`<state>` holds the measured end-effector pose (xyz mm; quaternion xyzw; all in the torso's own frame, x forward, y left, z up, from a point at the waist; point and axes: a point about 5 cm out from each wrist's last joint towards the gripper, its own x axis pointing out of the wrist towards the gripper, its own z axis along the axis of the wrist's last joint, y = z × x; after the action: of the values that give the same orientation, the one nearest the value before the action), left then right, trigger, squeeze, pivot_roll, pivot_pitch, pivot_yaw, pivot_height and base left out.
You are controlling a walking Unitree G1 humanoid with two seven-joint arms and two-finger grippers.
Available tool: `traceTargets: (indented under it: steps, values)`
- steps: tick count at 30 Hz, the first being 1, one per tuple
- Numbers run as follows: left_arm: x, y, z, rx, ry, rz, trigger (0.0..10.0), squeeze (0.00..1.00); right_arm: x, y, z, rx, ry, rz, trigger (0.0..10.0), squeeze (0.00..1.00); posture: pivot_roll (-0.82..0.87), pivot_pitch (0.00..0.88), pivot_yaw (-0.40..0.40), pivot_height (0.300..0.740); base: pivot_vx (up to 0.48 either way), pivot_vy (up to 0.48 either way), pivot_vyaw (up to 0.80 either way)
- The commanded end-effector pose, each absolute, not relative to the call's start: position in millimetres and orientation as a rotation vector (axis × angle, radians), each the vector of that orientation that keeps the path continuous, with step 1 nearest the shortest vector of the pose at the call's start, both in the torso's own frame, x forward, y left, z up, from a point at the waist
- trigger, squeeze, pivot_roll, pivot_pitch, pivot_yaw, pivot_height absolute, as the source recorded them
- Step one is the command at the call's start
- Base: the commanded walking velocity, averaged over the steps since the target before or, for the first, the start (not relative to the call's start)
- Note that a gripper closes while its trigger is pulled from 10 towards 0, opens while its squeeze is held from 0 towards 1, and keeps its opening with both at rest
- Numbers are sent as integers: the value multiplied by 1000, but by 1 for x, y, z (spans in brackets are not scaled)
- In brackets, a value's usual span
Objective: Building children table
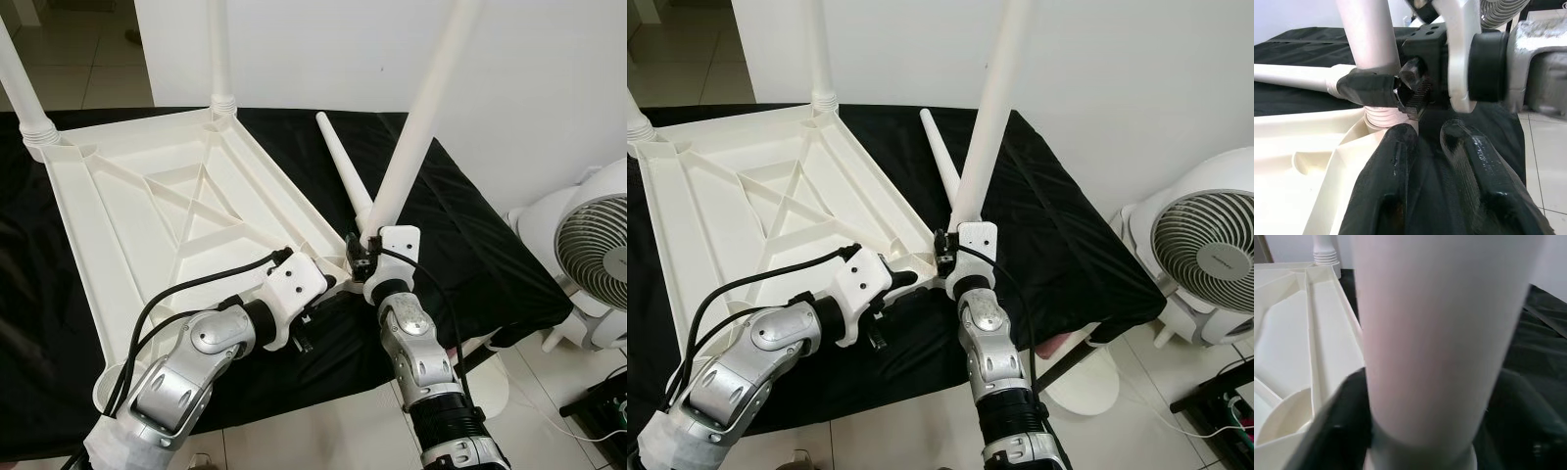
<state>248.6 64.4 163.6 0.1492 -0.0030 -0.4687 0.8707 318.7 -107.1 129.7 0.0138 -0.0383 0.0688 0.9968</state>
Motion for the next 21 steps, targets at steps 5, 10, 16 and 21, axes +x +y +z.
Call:
traceTargets:
  steps: [5, 10, 16, 21]
  values:
    - [247, 61, 161, 318, -2, -1022, 10000, 0, 315, -116, 135, 6, -108, 197, 10000, 1000, 90, 0, -114, 740, 0, 0, 0]
    - [246, 62, 160, 318, -1, -1019, 10000, 0, 316, -126, 136, 1, -85, 412, 10000, 0, 100, 0, -123, 740, 0, 0, 0]
    - [246, 63, 160, 324, -1, -1017, 10000, 0, 315, -137, 133, -55, -61, 593, 10000, 0, 104, 0, -124, 740, 0, 0, 0]
    - [247, 64, 161, 327, -5, -1015, 10000, 0, 321, -150, 131, -109, -52, 663, 10000, 0, 104, 0, -121, 740, 0, 0, 0]
